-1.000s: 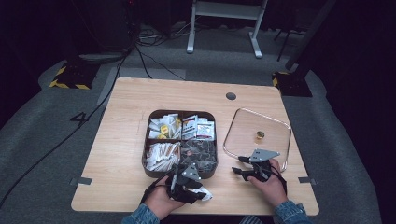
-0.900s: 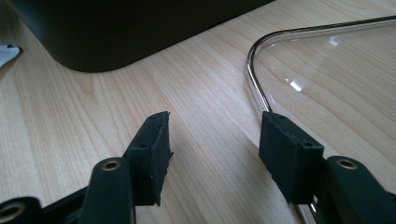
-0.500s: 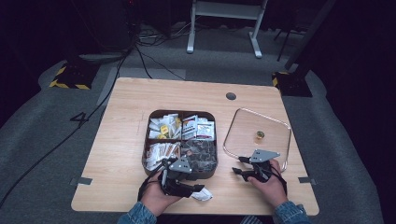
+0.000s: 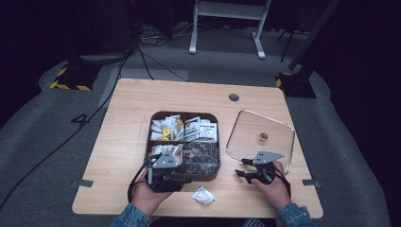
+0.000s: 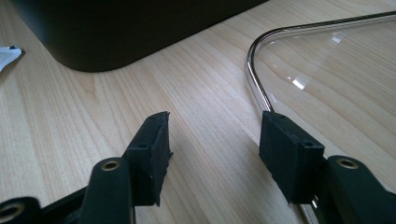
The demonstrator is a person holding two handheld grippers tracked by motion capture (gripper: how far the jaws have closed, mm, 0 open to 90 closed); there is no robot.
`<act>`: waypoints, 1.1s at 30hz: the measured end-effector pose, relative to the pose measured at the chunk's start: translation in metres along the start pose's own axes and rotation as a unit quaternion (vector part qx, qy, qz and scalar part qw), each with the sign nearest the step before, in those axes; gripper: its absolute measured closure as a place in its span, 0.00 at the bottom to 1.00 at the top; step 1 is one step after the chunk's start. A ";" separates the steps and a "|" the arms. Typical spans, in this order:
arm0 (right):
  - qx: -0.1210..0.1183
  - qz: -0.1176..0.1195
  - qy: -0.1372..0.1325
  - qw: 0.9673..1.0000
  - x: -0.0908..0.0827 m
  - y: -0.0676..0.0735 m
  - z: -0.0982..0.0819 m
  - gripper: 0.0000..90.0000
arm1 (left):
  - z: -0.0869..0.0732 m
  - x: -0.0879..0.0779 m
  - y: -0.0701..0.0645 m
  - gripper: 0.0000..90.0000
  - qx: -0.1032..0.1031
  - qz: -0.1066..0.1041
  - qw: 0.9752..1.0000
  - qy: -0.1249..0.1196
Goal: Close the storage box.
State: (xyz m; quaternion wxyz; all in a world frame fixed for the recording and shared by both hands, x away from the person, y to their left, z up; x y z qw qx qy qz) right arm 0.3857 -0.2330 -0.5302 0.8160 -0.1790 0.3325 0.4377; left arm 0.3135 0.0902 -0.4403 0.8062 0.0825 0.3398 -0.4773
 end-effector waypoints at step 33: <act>-0.001 0.001 0.001 1.000 0.003 -0.001 0.003 0.46 | -0.053 -0.074 0.097 0.53 -0.085 0.216 0.972 -0.035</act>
Point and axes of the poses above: each handheld gripper's, and its own axes: x roughly forward along the jaws, z roughly out of its top, y roughly to its left, the point moved 4 cm from there along x, roughly forward along the jaws, and after that the axes turned 4 degrees about y, right-handed, at the moved point
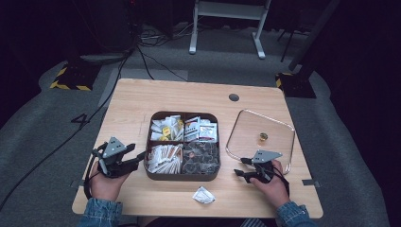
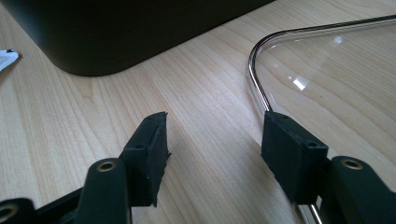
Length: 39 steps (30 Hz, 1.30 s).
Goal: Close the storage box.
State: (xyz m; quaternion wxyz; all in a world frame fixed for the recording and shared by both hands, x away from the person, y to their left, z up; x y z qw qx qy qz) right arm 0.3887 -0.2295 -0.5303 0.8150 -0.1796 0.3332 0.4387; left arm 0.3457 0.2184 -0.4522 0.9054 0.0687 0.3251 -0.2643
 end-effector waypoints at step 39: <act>0.000 0.000 0.000 1.000 0.000 0.000 0.000 0.46 | -0.054 0.053 0.054 0.33 -0.044 0.060 0.991 0.107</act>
Point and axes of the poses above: each handheld gripper's, and its own axes: x roughly forward along the jaws, z roughly out of its top, y roughly to its left, the point moved 4 cm from there along x, roughly forward along the jaws, and after that the axes turned 4 degrees about y, right-handed, at the moved point
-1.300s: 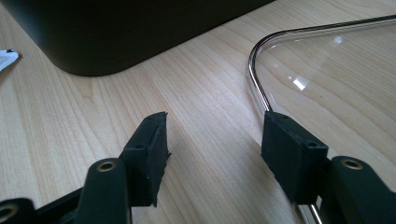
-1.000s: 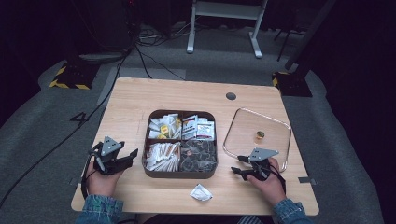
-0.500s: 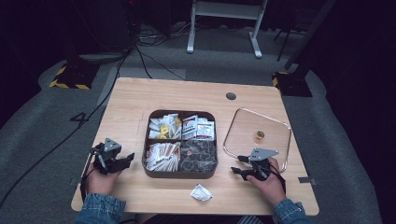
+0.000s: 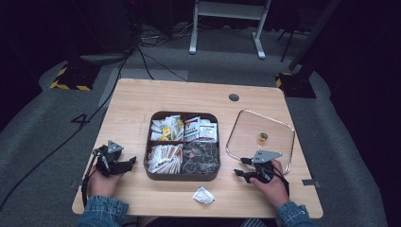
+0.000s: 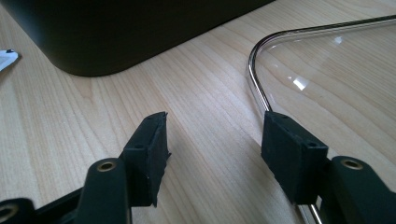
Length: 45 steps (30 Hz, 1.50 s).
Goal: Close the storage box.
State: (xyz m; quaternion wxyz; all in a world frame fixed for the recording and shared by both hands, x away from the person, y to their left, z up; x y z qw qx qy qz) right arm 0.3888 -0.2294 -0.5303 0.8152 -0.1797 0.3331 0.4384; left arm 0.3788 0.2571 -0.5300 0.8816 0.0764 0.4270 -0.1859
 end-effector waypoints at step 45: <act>0.058 -0.013 -0.037 0.998 -0.036 -0.028 0.036 0.44 | -0.009 -0.002 0.000 0.20 0.015 -0.012 1.000 -0.011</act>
Point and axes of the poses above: each handheld gripper's, and its own axes: x roughly forward along the jaws, z roughly out of its top, y roughly to its left, the point moved 4 cm from there along x, roughly forward along the jaws, and after that the axes turned 4 degrees about y, right-handed, at the moved point
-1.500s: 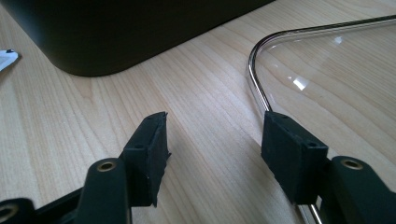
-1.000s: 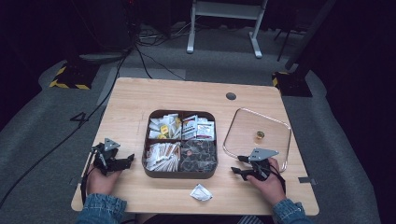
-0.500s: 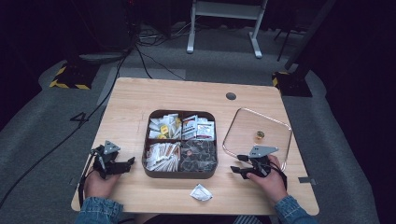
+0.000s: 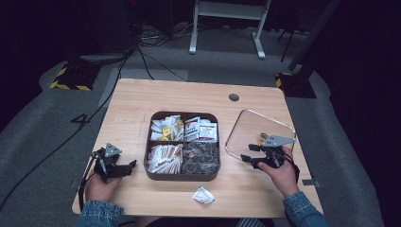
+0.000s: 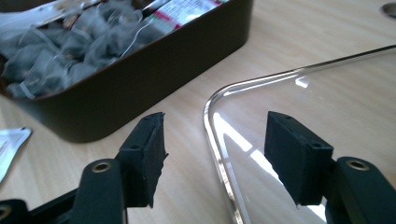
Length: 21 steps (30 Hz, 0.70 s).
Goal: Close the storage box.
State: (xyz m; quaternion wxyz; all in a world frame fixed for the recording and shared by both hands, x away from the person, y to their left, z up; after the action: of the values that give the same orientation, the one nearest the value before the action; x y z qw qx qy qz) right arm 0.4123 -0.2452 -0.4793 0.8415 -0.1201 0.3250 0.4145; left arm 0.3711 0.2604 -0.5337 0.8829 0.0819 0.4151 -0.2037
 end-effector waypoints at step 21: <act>0.091 -0.124 0.026 0.988 -0.018 -0.088 0.007 0.45 | 0.001 0.001 0.000 0.20 -0.003 0.000 1.000 0.000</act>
State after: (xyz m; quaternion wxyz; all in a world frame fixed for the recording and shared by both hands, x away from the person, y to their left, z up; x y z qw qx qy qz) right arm 0.4761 -0.3085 -0.4680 0.8848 -0.0928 0.3663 0.2726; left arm 0.3726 0.2600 -0.5338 0.8833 0.0791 0.4153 -0.2026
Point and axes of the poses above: each handheld gripper's, and its own axes: x roughly forward along the jaws, z roughly out of its top, y roughly to its left, the point moved 4 cm from there along x, roughly forward along the jaws, and after that the axes turned 4 degrees about y, right-handed, at the moved point
